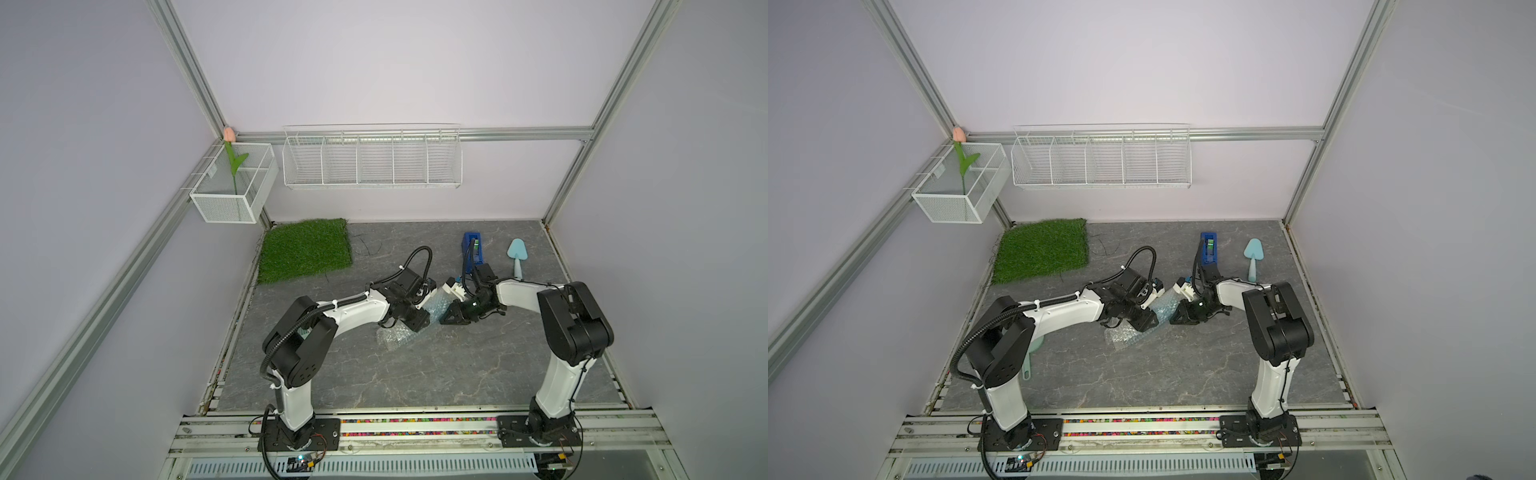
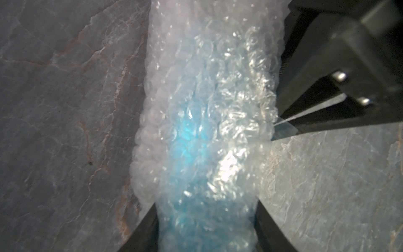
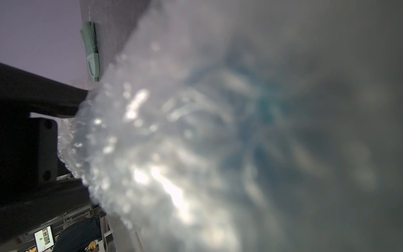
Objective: Wrap wine bottles in bubble wrap
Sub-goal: Stick the tape on the bubble wrap.
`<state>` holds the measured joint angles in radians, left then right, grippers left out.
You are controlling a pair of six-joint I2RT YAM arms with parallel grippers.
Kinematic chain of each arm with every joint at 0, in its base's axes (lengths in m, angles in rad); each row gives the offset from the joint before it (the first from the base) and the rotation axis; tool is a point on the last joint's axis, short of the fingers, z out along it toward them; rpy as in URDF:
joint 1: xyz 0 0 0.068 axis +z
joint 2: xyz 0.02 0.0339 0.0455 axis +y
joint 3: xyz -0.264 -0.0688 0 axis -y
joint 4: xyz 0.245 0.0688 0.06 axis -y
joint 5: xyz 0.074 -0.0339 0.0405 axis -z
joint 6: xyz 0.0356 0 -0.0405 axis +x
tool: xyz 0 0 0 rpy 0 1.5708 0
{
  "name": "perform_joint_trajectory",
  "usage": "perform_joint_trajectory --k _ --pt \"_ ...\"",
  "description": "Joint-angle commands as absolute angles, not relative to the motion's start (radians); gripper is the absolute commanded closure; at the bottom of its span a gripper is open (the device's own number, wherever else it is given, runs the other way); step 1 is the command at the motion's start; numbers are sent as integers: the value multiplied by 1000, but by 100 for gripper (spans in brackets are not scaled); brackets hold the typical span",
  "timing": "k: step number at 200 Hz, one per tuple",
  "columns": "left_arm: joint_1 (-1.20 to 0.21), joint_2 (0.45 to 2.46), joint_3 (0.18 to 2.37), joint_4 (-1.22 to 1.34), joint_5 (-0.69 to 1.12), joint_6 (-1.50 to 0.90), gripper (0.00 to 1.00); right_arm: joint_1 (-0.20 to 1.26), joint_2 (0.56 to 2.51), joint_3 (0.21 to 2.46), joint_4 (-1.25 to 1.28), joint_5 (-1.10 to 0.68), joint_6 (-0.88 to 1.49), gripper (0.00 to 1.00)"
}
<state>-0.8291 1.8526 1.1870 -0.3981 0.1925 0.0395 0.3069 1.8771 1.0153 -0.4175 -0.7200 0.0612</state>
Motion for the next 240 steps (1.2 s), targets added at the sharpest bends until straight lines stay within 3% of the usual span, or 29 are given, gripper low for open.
perform_joint_trajectory --k 1,27,74,107,158,168,176,197,240 --pt "-840 1962 1127 -571 225 51 51 302 1883 1019 -419 -687 84 76" --pt "-839 1963 1129 -572 223 51 51 298 1868 1014 -424 -672 92 68" --pt "-840 1966 1132 -574 222 52 51 276 1795 971 -460 -637 93 39" --pt "-840 1964 1131 -575 221 52 51 257 1754 959 -511 -600 99 31" --pt "-841 1964 1134 -575 217 52 51 222 1647 923 -579 -562 111 27" --pt "-840 1966 1134 -577 216 52 51 219 1614 912 -563 -587 102 29" --pt "-841 1965 1135 -577 218 52 51 218 1589 903 -537 -641 90 38" --pt "-839 1968 1139 -580 215 54 51 220 1564 885 -427 -814 101 91" --pt "-840 1981 1154 -594 216 60 51 292 1619 886 -294 -866 171 93"
